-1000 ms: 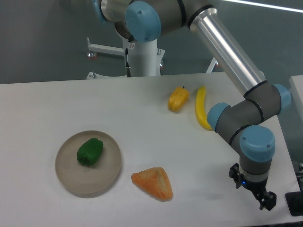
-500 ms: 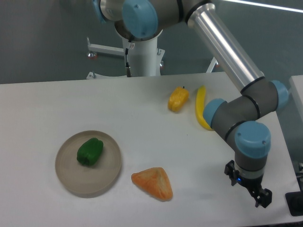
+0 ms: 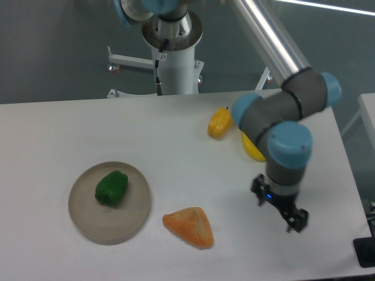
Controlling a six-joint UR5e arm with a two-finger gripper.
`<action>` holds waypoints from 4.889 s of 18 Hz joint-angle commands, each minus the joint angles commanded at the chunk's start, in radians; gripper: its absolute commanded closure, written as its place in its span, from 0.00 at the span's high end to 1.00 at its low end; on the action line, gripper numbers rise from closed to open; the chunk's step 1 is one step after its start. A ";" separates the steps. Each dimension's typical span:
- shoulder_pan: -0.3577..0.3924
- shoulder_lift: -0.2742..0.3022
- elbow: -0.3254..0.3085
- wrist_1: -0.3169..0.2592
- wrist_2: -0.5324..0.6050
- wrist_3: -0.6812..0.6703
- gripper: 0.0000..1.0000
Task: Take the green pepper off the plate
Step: 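Move the open gripper across the table above the green pepper on the plate, then lower the open gripper around the green bell pepper, then close the gripper on the green bell pepper, then lift the green pepper off the plate and carry it toward the banana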
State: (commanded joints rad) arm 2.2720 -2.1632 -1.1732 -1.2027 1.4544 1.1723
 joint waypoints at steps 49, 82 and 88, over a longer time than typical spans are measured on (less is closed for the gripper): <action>-0.370 0.114 -0.444 0.331 -0.098 -0.542 1.00; -0.241 0.166 -0.296 0.253 -0.091 -0.406 0.36; -0.097 0.187 -0.266 0.155 -0.091 -0.199 0.36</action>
State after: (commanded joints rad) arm 2.1750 -1.9758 -1.4389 -1.0475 1.3637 0.9736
